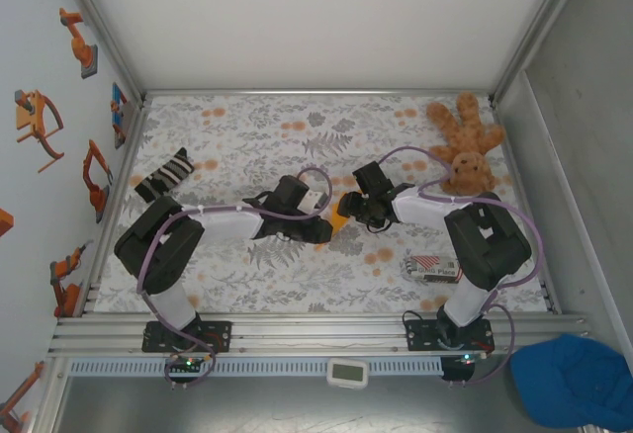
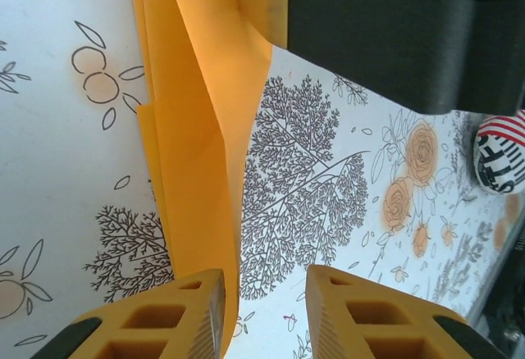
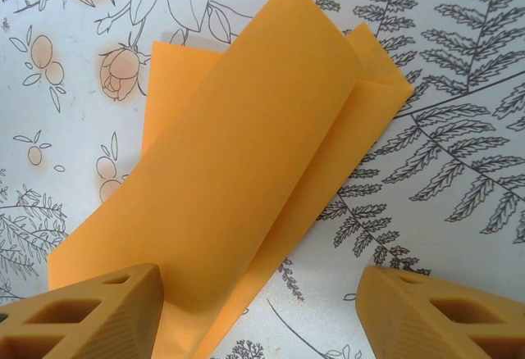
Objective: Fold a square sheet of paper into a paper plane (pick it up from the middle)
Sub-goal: Fold the wing for the fifth time at the center of the table.
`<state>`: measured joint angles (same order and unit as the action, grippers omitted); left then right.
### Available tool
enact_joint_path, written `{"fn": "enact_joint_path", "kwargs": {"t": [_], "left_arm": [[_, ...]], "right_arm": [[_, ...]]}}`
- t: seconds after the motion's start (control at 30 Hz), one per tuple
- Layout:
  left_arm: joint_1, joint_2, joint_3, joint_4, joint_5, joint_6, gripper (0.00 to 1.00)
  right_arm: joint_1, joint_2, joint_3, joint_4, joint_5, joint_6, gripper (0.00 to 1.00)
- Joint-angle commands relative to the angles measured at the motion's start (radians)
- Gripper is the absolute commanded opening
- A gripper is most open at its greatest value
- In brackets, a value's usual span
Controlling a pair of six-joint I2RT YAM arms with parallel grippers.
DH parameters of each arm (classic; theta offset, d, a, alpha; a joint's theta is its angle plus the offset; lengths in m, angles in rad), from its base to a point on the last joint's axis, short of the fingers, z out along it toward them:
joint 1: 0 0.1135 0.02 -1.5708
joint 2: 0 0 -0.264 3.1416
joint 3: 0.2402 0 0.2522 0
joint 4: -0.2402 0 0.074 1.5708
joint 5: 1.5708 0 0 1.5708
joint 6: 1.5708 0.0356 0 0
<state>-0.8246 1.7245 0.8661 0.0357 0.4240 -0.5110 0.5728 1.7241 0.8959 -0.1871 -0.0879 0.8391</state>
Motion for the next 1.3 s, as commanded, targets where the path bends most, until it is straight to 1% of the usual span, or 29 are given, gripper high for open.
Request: {"fn": "enact_joint_path", "kwargs": {"t": [0.0, 0.33, 0.5, 0.6, 0.7, 0.83, 1.27], "left_arm": [[-0.01, -0.025, -0.016, 0.049, -0.1, 0.018, 0.31], [-0.018, 0.031, -0.011, 0.077, -0.063, 0.005, 0.29], [-0.018, 0.057, -0.009, 0.075, -0.067, -0.001, 0.28], [-0.018, 0.059, -0.009, 0.074, -0.08, -0.003, 0.26], [-0.018, 0.066, -0.004, 0.066, -0.084, -0.002, 0.22], [-0.018, 0.079, -0.004, 0.059, -0.087, -0.005, 0.18], [-0.002, 0.113, -0.01, 0.059, -0.058, -0.029, 0.15]], "right_arm": [[-0.002, 0.154, -0.055, 0.004, 0.042, 0.009, 0.65], [-0.002, 0.164, -0.057, 0.005, 0.04, 0.023, 0.66], [-0.002, 0.172, -0.054, 0.003, 0.037, 0.027, 0.65], [-0.002, 0.174, -0.054, 0.0, 0.04, 0.027, 0.65], [-0.002, 0.178, -0.055, -0.006, 0.043, 0.026, 0.64], [-0.002, 0.186, -0.054, -0.011, 0.048, 0.029, 0.61], [0.001, 0.214, -0.027, -0.047, 0.068, 0.016, 0.59]]}}
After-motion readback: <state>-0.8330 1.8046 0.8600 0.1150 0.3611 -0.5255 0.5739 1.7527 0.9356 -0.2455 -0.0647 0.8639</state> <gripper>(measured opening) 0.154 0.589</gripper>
